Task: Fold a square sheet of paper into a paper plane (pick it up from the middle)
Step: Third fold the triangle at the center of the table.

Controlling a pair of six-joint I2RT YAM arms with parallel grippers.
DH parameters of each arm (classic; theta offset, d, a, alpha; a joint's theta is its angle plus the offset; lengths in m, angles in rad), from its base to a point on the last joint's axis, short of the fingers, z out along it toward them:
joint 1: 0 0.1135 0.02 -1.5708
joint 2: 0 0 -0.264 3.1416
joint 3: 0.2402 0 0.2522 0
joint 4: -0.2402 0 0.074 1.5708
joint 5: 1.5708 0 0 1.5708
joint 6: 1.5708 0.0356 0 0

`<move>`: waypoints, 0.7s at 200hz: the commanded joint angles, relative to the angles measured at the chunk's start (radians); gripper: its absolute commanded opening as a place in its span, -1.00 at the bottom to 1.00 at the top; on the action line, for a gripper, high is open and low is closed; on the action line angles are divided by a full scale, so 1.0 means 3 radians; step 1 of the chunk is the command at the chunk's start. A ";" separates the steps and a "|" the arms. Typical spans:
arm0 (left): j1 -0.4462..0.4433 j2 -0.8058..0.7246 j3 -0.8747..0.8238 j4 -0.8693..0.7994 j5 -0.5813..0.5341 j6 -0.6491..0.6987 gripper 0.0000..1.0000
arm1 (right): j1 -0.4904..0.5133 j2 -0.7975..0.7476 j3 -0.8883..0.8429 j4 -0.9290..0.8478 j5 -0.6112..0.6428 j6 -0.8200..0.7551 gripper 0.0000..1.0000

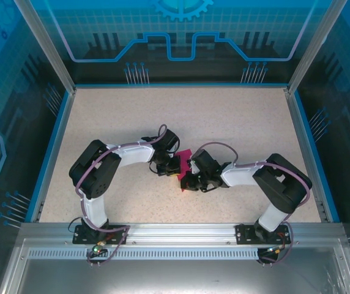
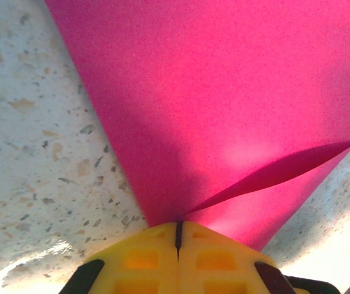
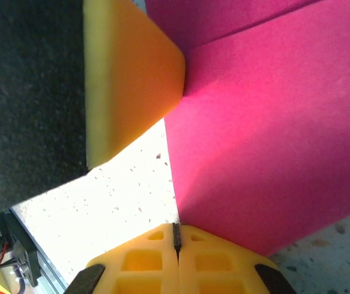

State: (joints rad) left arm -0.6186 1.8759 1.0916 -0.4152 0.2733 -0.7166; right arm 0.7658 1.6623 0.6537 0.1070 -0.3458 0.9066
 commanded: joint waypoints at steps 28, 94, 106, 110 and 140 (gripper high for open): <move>0.0014 0.0328 -0.0192 -0.0487 -0.0607 -0.0067 -1.00 | 0.0188 -0.0146 -0.0162 -0.0701 -0.0175 -0.0281 -1.00; 0.0012 0.0312 -0.0174 -0.0465 -0.0565 -0.0056 -1.00 | -0.0086 -0.0501 0.0094 -0.0698 0.0133 -0.0301 -1.00; 0.0011 0.0312 -0.0166 -0.0474 -0.0565 -0.0051 -1.00 | -0.0114 -0.0417 0.0169 -0.0677 0.0155 -0.0287 -1.00; 0.0013 0.0312 -0.0162 -0.0476 -0.0564 -0.0053 -1.00 | -0.0120 -0.0386 0.0195 -0.0663 0.0155 -0.0286 -1.00; 0.0012 0.0307 -0.0154 -0.0475 -0.0560 -0.0040 -1.00 | -0.0134 -0.0085 0.0343 -0.0517 0.0105 -0.0272 -1.00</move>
State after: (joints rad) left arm -0.6186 1.8771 1.0969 -0.4229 0.2733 -0.7273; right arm 0.7319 1.5700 0.7147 -0.0723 -0.3138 0.8257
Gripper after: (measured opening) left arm 0.053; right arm 0.044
